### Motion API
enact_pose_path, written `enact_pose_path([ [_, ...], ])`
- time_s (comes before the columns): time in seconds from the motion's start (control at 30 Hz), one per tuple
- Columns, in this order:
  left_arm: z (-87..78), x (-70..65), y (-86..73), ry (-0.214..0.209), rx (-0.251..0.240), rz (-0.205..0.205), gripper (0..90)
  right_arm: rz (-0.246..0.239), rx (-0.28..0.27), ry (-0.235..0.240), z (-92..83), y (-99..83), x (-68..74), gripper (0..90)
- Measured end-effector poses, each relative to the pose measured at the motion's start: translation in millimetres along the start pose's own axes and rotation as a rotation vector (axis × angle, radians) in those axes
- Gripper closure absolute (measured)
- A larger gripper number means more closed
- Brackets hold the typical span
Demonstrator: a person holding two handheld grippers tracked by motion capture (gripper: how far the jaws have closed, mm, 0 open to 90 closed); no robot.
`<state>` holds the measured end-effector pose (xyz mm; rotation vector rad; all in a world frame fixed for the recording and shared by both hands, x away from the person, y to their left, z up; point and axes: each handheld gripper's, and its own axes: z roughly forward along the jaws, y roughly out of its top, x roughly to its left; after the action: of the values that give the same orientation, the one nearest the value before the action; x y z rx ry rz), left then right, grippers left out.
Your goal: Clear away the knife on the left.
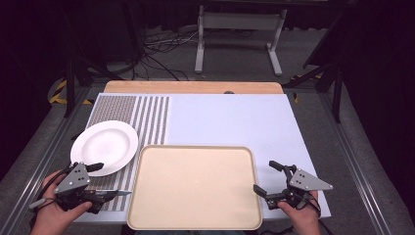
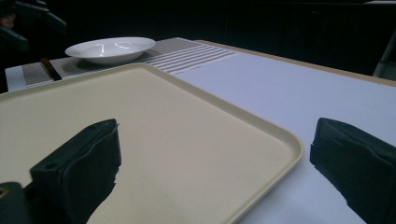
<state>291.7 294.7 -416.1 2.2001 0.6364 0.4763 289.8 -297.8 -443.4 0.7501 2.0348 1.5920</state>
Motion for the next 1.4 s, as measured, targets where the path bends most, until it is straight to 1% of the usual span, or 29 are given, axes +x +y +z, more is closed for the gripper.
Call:
enact_pose_path([
  [0.07,-2.4,0.3,1.1,-0.006,0.029,0.024,4.6,0.000,-0.002,0.002,0.0,-0.1,-0.2,2.4],
  [0.1,-3.8,0.9,2.3,-0.010,0.052,0.037,4.2,0.000,0.000,-0.001,-0.4,-0.1,-0.3,2.4],
  [0.17,-6.6,1.8,3.8,-0.001,0.083,0.056,4.6,0.006,0.002,-0.003,-0.4,-0.4,-0.4,2.5],
  [0.2,-8.4,2.7,4.5,-0.011,0.097,0.060,4.6,0.006,0.001,-0.001,-0.2,-0.5,-0.5,2.5],
  [0.27,-10.7,3.6,5.2,-0.017,0.121,0.065,4.6,0.007,0.002,0.001,0.1,-0.7,-0.1,2.6],
  [0.37,-14.9,5.5,6.4,-0.029,0.179,0.101,5.2,0.005,0.007,0.006,0.4,-0.9,0.4,2.8],
  [0.4,-15.7,5.9,6.6,-0.036,0.195,0.108,5.2,0.007,0.007,0.006,0.7,-1.1,0.4,2.8],
  [0.43,-16.2,6.4,6.7,-0.058,0.217,0.107,5.2,0.007,0.007,0.005,0.8,-1.1,0.5,2.8],
  [0.47,-16.2,6.4,6.7,-0.058,0.217,0.107,5.2,0.007,0.007,0.005,0.8,-1.1,0.5,2.8],
  [0.5,-17.7,8.2,7.1,-0.071,0.250,0.117,5.7,0.006,0.008,0.007,1.0,-1.2,0.5,2.9],
  [0.53,-17.7,8.2,7.1,-0.071,0.250,0.117,6.2,0.007,0.008,0.008,1.1,-1.2,0.5,2.9],
  [0.57,-18.8,9.5,7.5,-0.070,0.278,0.118,6.3,0.007,0.008,0.008,1.1,-1.3,0.6,2.9],
  [0.7,-19.1,11.0,8.9,-0.059,0.333,0.140,6.0,0.004,0.010,0.010,1.6,-1.4,0.6,2.9],
  [0.73,-18.5,11.2,9.1,-0.059,0.362,0.158,6.1,0.004,0.011,0.010,1.7,-1.4,0.6,2.9],
  [0.8,-16.9,11.7,8.2,-0.080,0.397,0.189,6.1,0.002,0.012,0.011,1.7,-1.3,0.8,3.0],
  [0.83,-16.9,11.7,8.2,-0.080,0.397,0.189,5.9,0.001,0.012,0.014,1.7,-1.3,0.8,3.0],
  [0.87,-15.4,12.4,7.1,-0.077,0.420,0.193,6.0,0.001,0.012,0.013,1.6,-1.3,0.9,3.0],
  [0.9,-15.4,12.4,7.1,-0.077,0.420,0.193,6.1,0.001,0.012,0.013,1.6,-1.3,0.9,3.0],
  [0.93,-14.2,13.4,6.5,-0.071,0.440,0.202,6.1,0.001,0.012,0.013,1.6,-1.3,0.9,3.0],
  [0.97,-13.5,14.2,6.2,-0.071,0.444,0.212,6.7,0.001,0.011,0.014,1.7,-1.3,0.9,3.0],
  [1.0,-12.9,14.8,6.0,-0.083,0.449,0.219,6.9,0.001,0.012,0.014,1.7,-1.3,0.9,3.0],
  [1.07,-12.5,15.1,6.1,-0.082,0.466,0.228,7.1,0.001,0.011,0.015,1.9,-1.3,1.0,3.0],
  [1.1,-11.9,15.3,6.4,-0.089,0.475,0.241,7.6,0.002,0.012,0.015,2.0,-1.3,1.0,3.1],
  [1.13,-11.1,15.6,6.8,-0.097,0.489,0.256,8.2,0.001,0.013,0.015,2.1,-1.4,1.0,3.1],
  [1.27,-8.7,16.9,8.5,-0.112,0.538,0.279,9.1,0.001,0.013,0.017,2.3,-1.4,1.2,3.1],
  [1.3,-8.5,17.2,8.9,-0.109,0.545,0.285,9.4,0.000,0.014,0.017,2.2,-1.3,1.2,3.1],
  [1.33,-8.3,17.8,10.1,-0.110,0.566,0.293,9.9,0.003,0.016,0.017,2.1,-1.3,1.5,3.1],
  [1.37,-7.6,18.1,10.5,-0.117,0.577,0.296,11.0,0.002,0.016,0.017,1.9,-1.2,1.6,3.2],
  [1.4,-7.1,18.3,11.5,-0.114,0.588,0.304,11.1,0.002,0.016,0.018,1.8,-1.2,1.6,3.2],
])
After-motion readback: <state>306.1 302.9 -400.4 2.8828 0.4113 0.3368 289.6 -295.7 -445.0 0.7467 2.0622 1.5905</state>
